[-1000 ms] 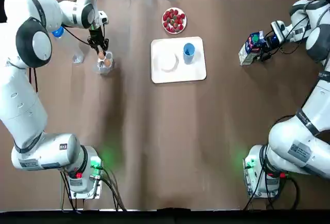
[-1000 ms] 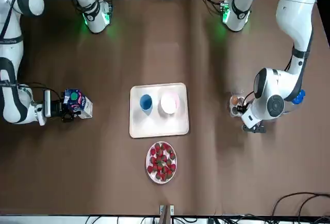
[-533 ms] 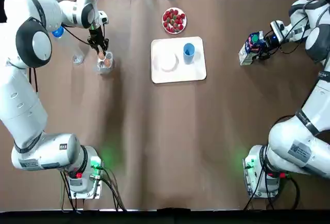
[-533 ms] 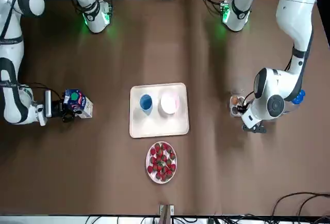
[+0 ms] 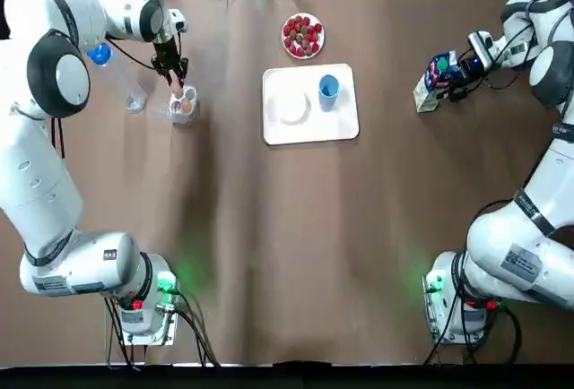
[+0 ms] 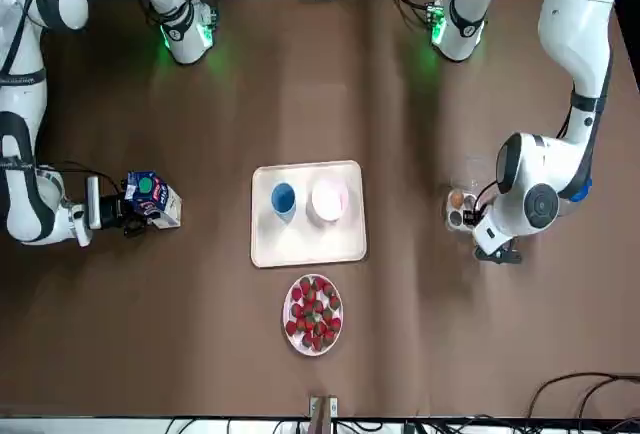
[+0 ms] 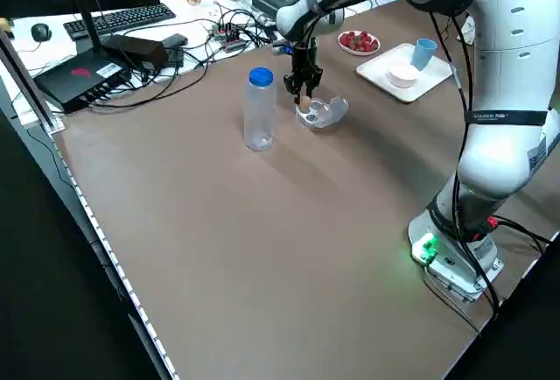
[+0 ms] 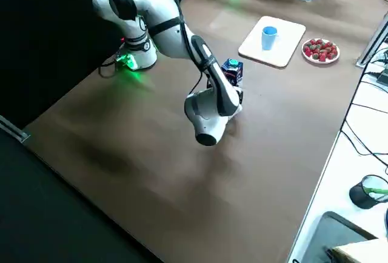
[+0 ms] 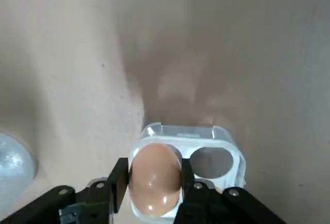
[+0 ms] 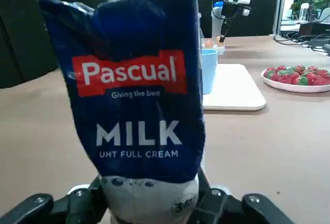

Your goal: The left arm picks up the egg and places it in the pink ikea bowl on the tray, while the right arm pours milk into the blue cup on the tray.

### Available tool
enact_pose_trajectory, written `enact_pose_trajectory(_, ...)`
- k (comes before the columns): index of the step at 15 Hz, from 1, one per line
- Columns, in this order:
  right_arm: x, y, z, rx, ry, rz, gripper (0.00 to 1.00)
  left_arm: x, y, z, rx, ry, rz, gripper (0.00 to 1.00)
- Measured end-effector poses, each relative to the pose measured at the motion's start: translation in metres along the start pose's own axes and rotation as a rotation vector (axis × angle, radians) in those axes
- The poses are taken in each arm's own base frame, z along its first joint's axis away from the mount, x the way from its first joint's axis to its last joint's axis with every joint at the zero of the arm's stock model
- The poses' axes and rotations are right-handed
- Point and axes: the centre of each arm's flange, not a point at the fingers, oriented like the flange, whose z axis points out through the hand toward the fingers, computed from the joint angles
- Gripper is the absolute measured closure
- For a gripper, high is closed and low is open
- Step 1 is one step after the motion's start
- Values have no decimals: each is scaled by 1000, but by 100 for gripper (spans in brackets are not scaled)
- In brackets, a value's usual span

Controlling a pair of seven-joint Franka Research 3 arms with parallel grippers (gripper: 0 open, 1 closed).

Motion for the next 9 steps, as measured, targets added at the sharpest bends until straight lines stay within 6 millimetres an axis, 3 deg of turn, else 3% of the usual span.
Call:
enact_pose_trajectory(3, 21, 13, 1, 18, -26, 53, 35, 3, -2, -20, 4, 21, -4, 54)
enact_pose_trajectory(5, 44, 22, 1, 52, -50, 100, 35, 2, -2, -46, 6, 31, -12, 54)
enact_pose_trajectory(9, 100, 41, 6, 101, -131, 116, 39, 0, 34, -112, -70, 32, -118, 54)
